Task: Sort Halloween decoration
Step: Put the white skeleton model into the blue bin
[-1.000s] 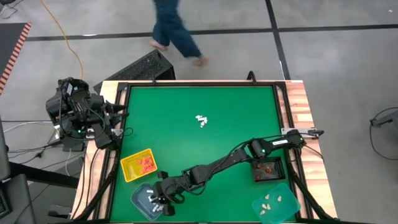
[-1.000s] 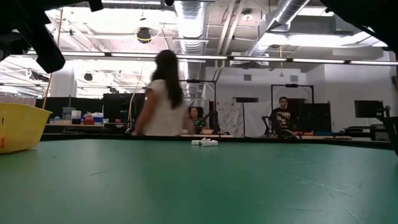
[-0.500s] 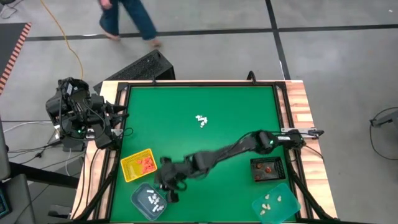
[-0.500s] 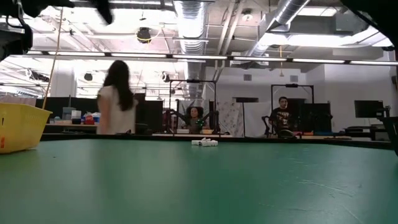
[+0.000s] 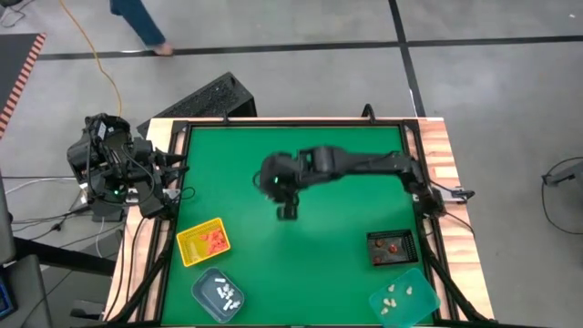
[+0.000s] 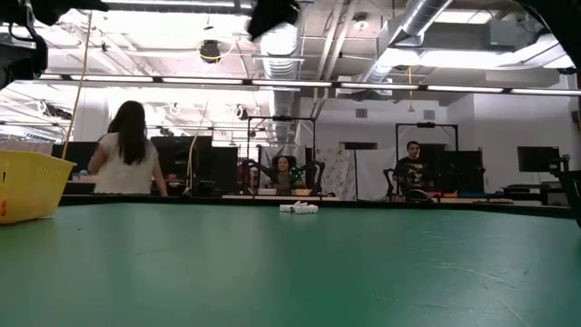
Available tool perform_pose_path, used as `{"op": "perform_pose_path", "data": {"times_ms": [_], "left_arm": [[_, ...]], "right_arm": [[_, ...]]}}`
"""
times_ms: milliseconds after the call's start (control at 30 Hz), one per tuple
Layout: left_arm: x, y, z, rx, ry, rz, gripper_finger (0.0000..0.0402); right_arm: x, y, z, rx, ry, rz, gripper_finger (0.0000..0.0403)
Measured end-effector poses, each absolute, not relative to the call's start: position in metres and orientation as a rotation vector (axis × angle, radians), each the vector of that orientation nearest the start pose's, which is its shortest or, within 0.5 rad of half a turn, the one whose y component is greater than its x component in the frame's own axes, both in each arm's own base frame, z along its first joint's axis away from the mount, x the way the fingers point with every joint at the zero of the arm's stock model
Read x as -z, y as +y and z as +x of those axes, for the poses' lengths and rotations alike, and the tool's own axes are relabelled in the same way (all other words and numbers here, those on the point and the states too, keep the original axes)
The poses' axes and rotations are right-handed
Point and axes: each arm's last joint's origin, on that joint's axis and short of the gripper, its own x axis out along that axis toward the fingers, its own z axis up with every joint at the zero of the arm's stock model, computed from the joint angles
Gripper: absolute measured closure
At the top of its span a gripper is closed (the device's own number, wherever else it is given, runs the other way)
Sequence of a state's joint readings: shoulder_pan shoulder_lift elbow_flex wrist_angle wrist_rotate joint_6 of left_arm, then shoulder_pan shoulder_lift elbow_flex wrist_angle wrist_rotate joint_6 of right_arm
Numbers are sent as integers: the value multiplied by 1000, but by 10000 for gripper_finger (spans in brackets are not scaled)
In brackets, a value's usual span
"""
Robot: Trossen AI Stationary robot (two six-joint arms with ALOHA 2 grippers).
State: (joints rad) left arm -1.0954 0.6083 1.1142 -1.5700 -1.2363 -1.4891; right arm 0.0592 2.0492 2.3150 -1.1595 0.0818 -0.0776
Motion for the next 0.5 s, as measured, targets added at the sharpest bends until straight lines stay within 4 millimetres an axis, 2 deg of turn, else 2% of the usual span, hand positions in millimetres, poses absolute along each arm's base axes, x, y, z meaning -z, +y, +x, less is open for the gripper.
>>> {"op": "perform_pose_path", "data": {"times_ms": [133,233,367,500], "left_arm": [[-358,-11,36,-368,213,-487,176],[-358,-11,36,-368,212,-483,176],[-358,-11,36,-367,214,-476,176],[-358,-11,36,-367,212,-475,176]], "right_arm": [[-385,-17,409,63,988,-97,282],[-371,-45,407,93,1050,-57,282],[-339,-73,408,104,1142,-18,282],[-303,-92,406,105,1222,48,282]]}}
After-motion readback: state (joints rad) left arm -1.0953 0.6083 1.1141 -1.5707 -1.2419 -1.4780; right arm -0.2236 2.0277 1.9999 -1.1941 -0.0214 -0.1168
